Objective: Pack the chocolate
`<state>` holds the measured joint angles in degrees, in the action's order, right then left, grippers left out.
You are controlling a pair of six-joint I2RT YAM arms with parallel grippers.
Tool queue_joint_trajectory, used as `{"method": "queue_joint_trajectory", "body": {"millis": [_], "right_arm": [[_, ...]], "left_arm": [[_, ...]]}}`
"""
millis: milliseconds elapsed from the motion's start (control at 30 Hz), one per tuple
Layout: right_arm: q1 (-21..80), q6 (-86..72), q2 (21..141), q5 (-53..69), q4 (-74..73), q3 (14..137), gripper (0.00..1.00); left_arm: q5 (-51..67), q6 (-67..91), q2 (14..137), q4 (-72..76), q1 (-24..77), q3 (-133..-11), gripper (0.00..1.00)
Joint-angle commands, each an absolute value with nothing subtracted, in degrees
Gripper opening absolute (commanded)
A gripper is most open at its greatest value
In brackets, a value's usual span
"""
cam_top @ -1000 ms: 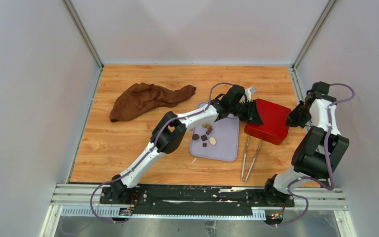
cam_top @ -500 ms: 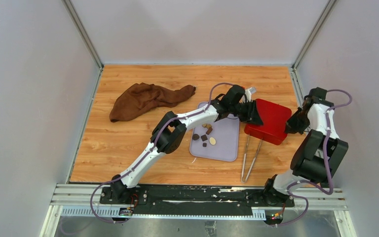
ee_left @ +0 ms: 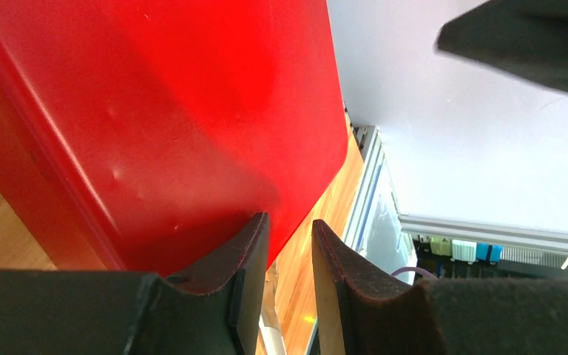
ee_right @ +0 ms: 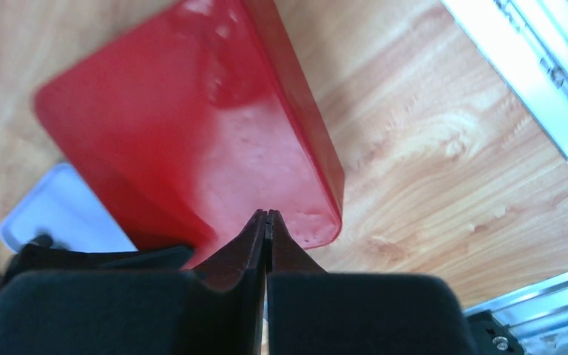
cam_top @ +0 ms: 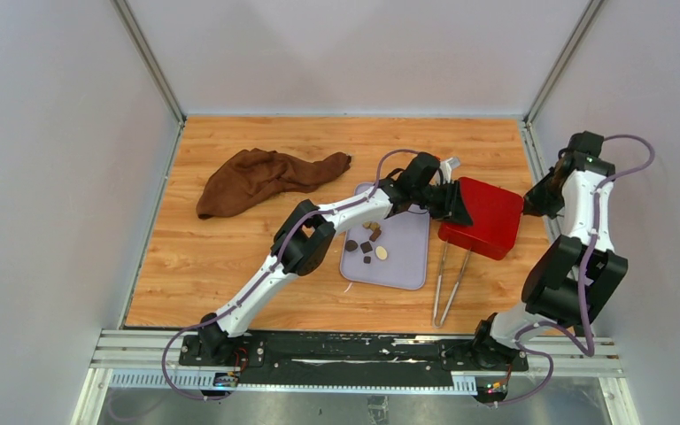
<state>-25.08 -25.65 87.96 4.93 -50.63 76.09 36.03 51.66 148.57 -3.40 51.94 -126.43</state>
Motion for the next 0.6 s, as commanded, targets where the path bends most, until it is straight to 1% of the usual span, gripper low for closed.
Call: {"method": "queue_joint_trajectory", "body": {"millis": [0, 200, 467, 567], "right_arm": [[-23.78, -26.60, 88.37, 4.31, -52.89, 82.27, 0.00], [-23.66, -27.45, 97.85, 2.63, -51.15, 91.71, 0.00], [-22.15, -28.91, 113.04, 5.00, -46.02, 93.48, 0.00], [-21.35, -28.68, 113.75, 5.74, -45.88, 94.14, 0.00]], "left_arm": [[36.47, 51.21, 151.35, -6.70, 52.47, -125.92, 0.34], [36.56, 51.41, 151.19, -6.40, 52.47, -125.13, 0.34], [36.14, 51.16, 150.67, -6.41, 52.40, -124.07, 0.34], [36.32, 50.75, 150.27, -6.99, 52.17, -123.97, 0.34]]}}
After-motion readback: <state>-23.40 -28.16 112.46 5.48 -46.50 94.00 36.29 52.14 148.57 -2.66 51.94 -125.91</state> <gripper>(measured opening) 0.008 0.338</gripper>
